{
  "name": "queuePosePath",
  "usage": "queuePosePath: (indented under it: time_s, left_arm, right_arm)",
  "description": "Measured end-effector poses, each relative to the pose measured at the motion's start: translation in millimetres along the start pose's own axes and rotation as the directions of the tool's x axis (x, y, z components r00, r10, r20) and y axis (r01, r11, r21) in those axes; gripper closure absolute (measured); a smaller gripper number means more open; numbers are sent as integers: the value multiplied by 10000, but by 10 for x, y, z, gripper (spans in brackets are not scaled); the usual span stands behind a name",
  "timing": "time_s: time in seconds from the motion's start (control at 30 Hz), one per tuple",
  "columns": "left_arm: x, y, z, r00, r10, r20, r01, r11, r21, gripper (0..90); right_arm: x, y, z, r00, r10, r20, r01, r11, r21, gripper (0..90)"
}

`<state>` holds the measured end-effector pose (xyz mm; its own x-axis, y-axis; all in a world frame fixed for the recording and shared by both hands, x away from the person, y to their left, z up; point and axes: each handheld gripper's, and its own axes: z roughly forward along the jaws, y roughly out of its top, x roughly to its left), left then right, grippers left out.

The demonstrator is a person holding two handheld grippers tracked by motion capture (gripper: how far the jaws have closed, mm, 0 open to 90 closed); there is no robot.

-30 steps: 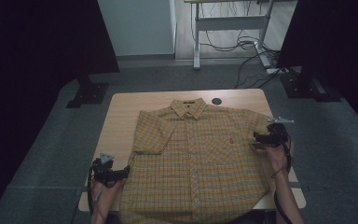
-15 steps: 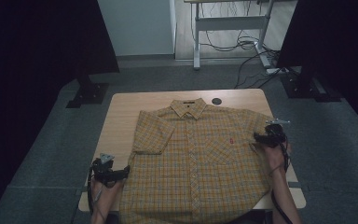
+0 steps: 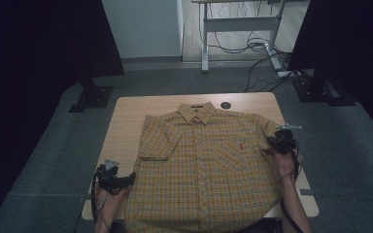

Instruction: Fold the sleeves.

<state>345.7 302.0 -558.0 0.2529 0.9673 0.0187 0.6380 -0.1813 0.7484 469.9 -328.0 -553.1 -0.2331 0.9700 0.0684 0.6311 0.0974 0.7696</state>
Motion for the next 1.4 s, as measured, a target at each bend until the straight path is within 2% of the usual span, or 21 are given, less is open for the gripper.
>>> queuePosePath:
  time_s: [0.07, 0.3, 0.53, 0.73, 0.8, 1.0, 1.17, 1.27, 1.4]
  left_arm:
    - [0, 0, 0, 10000, 2, -1, -2, 10000, 0, 57]
    - [0, 0, 0, 10000, 7, -1, -7, 10000, 2, 57]
    - [0, 0, 0, 10000, 8, 2, -8, 10000, 3, 57]
    - [0, 0, 0, 10000, 22, 13, -22, 10000, 3, 57]
    - [-1, 0, 0, 10000, 22, 16, -22, 10000, 3, 57]
    - [-1, 0, 0, 10000, 32, 26, -32, 10000, 2, 57]
    - [-2, 0, 0, 10000, 39, 39, -39, 10000, 0, 57]
    - [-2, 0, 0, 10000, 46, 45, -46, 10000, 1, 57]
    - [-2, 0, 0, 10000, 51, 50, -51, 10000, 2, 57]
  right_arm:
    - [21, 34, -38, 10000, -50, -59, 49, 9999, -97, 851]
    - [194, 153, -195, 9974, -665, -277, 646, 9958, -648, 854]
    - [468, 249, -267, 9890, -1349, -616, 1280, 9863, -1039, 856]
    - [759, 245, -189, 9724, -2139, -931, 2059, 9745, -891, 857]
    - [839, 218, -141, 9683, -2265, -1057, 2192, 9727, -766, 856]
    - [987, 114, 10, 9574, -2458, -1517, 2431, 9693, -363, 855]
    - [1082, 8, 123, 9380, -2857, -1963, 2928, 9562, 75, 833]
    - [1067, 7, 117, 9389, -2681, -2160, 2765, 9610, 92, 811]
    - [1057, 32, 77, 9373, -2688, -2221, 2765, 9610, 40, 694]
